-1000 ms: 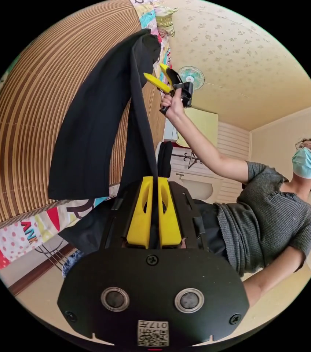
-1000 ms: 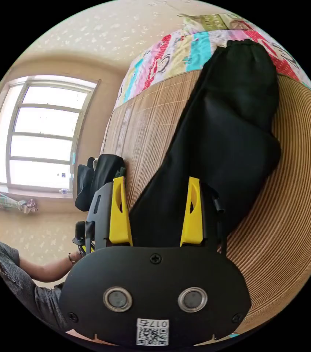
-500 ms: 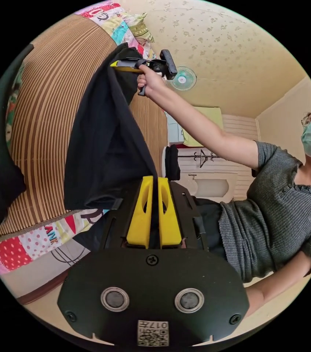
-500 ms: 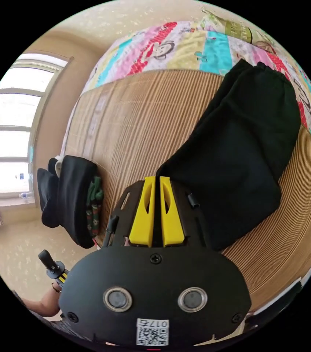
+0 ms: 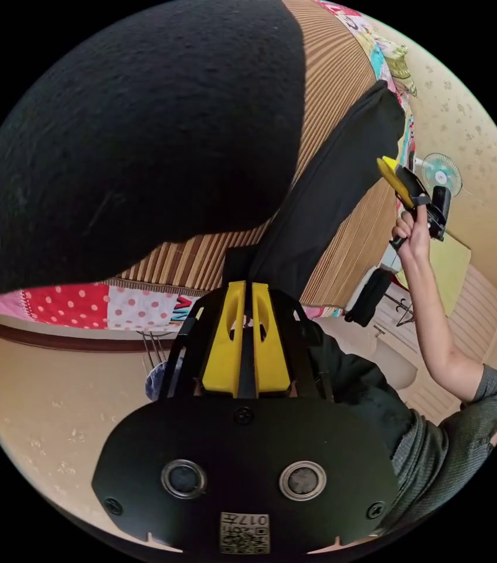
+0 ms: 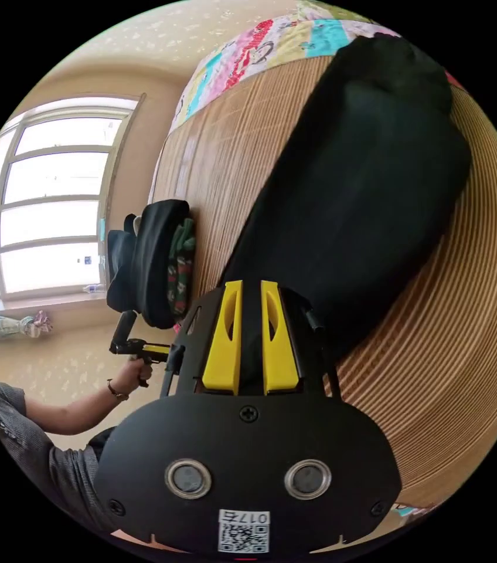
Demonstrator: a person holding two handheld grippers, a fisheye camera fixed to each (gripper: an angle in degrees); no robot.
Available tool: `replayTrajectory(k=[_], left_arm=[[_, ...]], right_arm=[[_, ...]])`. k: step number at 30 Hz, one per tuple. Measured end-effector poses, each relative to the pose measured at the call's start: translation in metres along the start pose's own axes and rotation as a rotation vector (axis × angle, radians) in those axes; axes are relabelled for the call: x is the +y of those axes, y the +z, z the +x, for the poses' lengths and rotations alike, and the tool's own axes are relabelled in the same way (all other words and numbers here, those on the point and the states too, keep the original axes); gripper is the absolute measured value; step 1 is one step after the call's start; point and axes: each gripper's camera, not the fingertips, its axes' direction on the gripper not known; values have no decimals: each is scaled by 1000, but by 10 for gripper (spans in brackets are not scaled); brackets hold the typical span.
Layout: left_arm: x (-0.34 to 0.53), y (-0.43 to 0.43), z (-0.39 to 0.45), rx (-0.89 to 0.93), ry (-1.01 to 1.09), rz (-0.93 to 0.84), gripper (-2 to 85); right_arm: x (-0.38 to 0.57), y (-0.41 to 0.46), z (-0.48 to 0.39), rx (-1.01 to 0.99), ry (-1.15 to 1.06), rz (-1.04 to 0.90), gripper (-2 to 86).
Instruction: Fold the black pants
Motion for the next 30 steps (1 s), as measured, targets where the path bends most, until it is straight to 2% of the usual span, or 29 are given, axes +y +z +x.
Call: replayTrajectory(k=[3, 5, 9, 11, 13, 15, 17, 18, 19, 20, 22, 24, 26, 27, 29, 30], left_arm=[[-4, -4, 12, -75, 38, -25, 4], [-7, -7, 18, -113, 48, -38, 3], [-17, -15, 25, -143, 55, -79, -2], [-20, -20, 29, -84, 111, -120, -5], [-22, -24, 34, 169, 203, -207, -6], [-18, -37, 46, 852, 370, -236, -7], [-13, -57, 56, 1132, 497, -133, -7], [-12, -67, 56, 1196, 529, -68, -7], [-13, -70, 54, 1196, 518, -45, -7], [-17, -73, 45, 1140, 441, 0, -7], [-21, -74, 21, 907, 226, 75, -7], [-20, -68, -8, 494, -101, 59, -7], [-22, -61, -9, 326, -158, 1, -7], [-22, -61, -2, 311, -132, 17, -7], [-22, -59, 8, 294, -114, 6, -8], [-22, -59, 14, 286, -101, 2, -8]], right_arm=[[87, 4, 31, -46, 125, -90, 78], [138, 18, 39, -157, 194, -147, 94], [172, 38, 20, -298, 207, -155, 122], [176, 41, 25, -380, 294, -92, 140], [183, 35, 41, -509, 399, 4, 145], [197, 28, 56, -667, 480, 119, 154], [214, 26, 72, -1029, 480, 273, 213], [218, 27, 74, -1119, 475, 306, 226], [224, 25, 76, -1239, 448, 358, 242], [225, 18, 71, -1236, 419, 335, 246], [222, 13, 59, -1126, 427, 215, 250], [219, 11, 48, -1104, 416, 179, 242], [215, 10, 38, -1096, 464, 179, 205], [214, 9, 36, -1078, 484, 176, 183], [212, 3, 24, -931, 587, 100, 64], [210, 2, 20, -893, 593, 68, 61]])
